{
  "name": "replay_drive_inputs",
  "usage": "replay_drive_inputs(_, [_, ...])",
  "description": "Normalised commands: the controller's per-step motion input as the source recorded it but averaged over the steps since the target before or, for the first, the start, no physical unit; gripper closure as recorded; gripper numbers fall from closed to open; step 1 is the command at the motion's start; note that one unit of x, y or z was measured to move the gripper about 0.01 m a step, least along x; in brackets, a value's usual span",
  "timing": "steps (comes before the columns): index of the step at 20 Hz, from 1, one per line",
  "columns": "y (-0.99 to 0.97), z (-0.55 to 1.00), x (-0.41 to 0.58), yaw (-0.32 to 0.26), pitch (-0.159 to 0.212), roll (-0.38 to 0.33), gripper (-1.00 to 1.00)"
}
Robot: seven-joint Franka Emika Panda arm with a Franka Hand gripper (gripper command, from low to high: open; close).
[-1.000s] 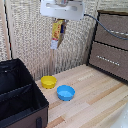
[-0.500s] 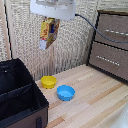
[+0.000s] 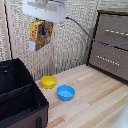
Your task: Kindly direct your grabber toward the cereal bar. Delicately grip the cereal bar using your grabber. Transport the clutched cereal bar to the rear part of the organizer. Set the cereal bar down and place it in the rear section of the organizer.
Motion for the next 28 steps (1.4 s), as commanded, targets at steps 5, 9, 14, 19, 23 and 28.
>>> replay_drive_inputs(5, [0.61, 0.17, 0.243, -0.118, 0.094, 0.099, 1.0])
replay_drive_inputs(9, [0.75, 0.53, 0.186, -0.098, 0.005, 0.006, 1.0])
replay_drive_inputs(14, [0.78, 0.73, 0.099, -0.107, -0.025, -0.032, 1.0])
replay_drive_inputs(19, [0.75, 0.64, 0.047, -0.091, -0.001, -0.056, 1.0])
replay_drive_inputs(23, [0.82, 0.34, 0.094, -0.063, 0.036, -0.053, 1.0])
replay_drive_inputs(28, [0.75, -0.01, 0.303, -0.058, 0.057, -0.046, 1.0])
